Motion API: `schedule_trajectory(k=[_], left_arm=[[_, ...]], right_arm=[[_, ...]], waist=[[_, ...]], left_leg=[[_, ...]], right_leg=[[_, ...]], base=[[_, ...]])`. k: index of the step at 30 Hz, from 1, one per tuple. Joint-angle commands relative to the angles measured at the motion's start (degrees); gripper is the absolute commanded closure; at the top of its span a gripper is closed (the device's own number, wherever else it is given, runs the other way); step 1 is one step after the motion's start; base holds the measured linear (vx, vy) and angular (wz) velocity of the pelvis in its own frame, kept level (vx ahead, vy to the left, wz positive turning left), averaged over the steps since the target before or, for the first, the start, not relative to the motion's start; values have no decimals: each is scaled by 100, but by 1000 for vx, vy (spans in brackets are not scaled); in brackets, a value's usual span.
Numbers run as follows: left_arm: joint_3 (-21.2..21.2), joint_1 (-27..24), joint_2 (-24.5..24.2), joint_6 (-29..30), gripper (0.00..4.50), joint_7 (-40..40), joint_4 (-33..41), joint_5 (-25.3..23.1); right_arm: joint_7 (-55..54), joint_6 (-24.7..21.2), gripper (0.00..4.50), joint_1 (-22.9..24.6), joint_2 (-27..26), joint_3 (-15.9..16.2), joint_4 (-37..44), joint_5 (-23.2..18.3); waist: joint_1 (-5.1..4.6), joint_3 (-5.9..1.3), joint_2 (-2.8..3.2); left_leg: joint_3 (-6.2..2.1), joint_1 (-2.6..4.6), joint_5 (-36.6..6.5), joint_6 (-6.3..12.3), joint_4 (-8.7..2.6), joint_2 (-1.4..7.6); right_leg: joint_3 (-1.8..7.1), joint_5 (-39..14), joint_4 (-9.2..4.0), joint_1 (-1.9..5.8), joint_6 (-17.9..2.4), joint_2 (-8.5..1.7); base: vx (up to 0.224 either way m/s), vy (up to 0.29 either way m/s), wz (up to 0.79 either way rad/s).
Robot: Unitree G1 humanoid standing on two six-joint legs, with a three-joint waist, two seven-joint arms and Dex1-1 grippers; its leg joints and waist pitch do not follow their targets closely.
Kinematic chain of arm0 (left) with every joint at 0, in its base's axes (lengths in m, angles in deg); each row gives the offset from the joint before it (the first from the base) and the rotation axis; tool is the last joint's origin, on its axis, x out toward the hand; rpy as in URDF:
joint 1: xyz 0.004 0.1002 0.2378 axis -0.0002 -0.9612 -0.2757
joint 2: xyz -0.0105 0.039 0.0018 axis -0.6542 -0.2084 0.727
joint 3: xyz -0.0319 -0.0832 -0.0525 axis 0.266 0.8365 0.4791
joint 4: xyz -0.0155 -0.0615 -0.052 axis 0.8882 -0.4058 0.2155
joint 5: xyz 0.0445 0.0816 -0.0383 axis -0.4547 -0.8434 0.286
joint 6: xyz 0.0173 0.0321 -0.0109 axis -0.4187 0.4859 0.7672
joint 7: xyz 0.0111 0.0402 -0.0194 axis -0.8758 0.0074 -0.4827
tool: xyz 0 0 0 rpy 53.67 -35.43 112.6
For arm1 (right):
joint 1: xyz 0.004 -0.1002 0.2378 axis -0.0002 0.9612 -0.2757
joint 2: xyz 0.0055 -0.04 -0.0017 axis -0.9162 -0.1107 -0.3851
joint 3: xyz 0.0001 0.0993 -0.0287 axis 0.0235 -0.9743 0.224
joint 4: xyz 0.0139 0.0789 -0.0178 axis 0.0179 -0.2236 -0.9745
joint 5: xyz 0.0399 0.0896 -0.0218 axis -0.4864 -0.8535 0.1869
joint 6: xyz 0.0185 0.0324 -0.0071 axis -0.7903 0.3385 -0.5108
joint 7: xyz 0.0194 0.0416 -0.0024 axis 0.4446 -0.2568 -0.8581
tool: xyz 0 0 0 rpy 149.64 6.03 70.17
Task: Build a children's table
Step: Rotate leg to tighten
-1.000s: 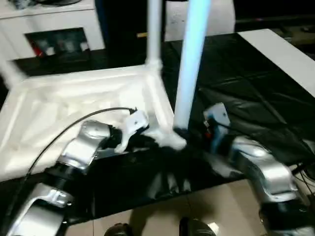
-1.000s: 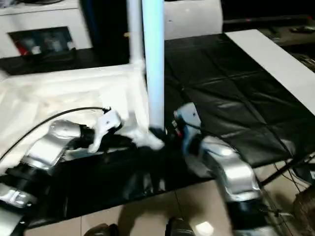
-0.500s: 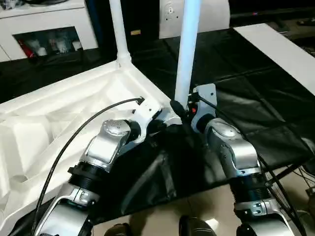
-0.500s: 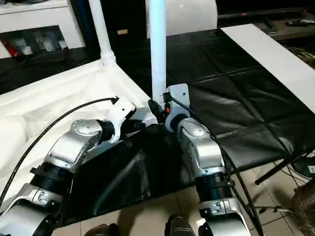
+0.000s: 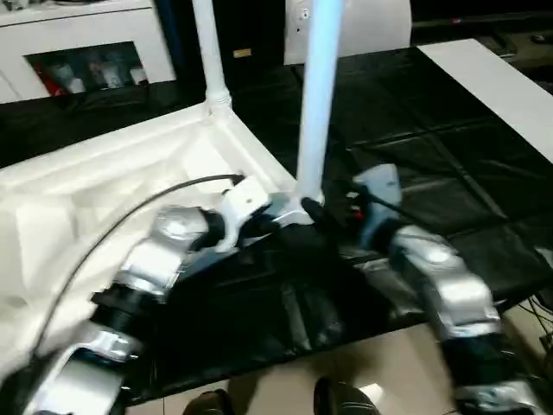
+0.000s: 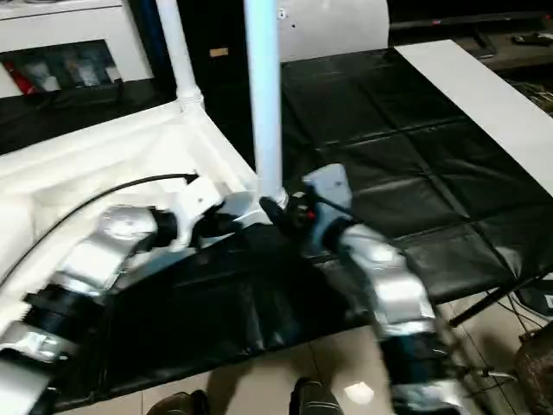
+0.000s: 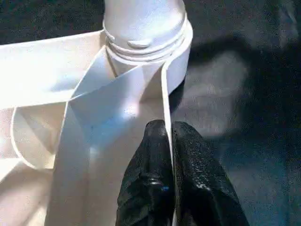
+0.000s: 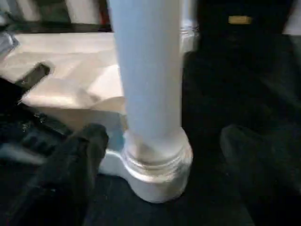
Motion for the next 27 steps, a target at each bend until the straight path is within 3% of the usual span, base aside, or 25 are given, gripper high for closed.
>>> schedule_trajectory(k=[1, 3, 4, 9, 11, 14, 15, 21, 27], left_arm=[[-336, -26, -263, -579, 450, 737, -163, -115], [-367, -2, -341, -708, 450, 1004, -241, -65], [-379, 73, -452, -979, 450, 1703, -393, 186], [-580, 163, -584, -1322, 450, 2530, -495, 322], [-690, 201, -610, -1531, 450, 2795, -547, 338], [-766, 239, -594, -1668, 450, 2982, -567, 334], [-774, 252, -581, -1696, 450, 3021, -579, 333], [-790, 389, -438, -1829, 450, 3229, -678, 356], [-803, 406, -435, -1890, 450, 3296, -725, 358]], right_arm=[[610, 103, 6, 77, 273, 3, 162, -151], [857, 110, 6, 79, 447, 51, 159, -180], [1557, 105, 6, 52, 848, 201, 196, -299], [2475, -40, 6, -81, 1193, 414, 220, -569], [2737, -30, 33, -162, 1254, 510, 158, -619], [3012, -6, 46, -245, 1284, 651, 63, -634], [3086, -5, 80, -261, 1296, 690, 48, -641], [3598, -58, 112, -410, 1293, 1049, -70, -635], [3705, -110, 164, -503, 1244, 1111, -185, -653]], waist=[[49, -392, -39], [67, -384, -34], [89, -385, -38], [215, -407, -57], [255, -410, -65], [306, -402, -63], [325, -413, -74], [401, -428, -91], [404, -433, -100]], left_leg=[[10, 76, -1366, 442, -353, 112], [18, 91, -1467, 365, -357, 115], [26, 104, -1471, 373, -353, 113], [43, 119, -1303, 466, -340, 148], [52, 117, -1266, 494, -333, 162], [60, 138, -1359, 429, -344, 185], [60, 140, -1362, 400, -340, 182], [57, 126, -1333, 352, -328, 183], [48, 108, -1281, 326, -328, 172]], right_leg=[[174, -1674, -370, 404, -1132, -189], [175, -1759, -374, 383, -1180, -198], [177, -1782, -379, 374, -1206, -200], [176, -1407, -309, 387, -1416, -208], [178, -1388, -291, 382, -1434, -221], [187, -1616, -312, 359, -1405, -243], [186, -1643, -307, 366, -1396, -245], [191, -1681, -291, 373, -1359, -254], [187, -1767, -295, 384, -1292, -258]], base=[[0, 0, 0], [0, 0, 0], [0, 0, 0], [0, 0, 0], [0, 0, 0], [0, 0, 0], [0, 0, 0], [0, 0, 0], [0, 0, 0]])
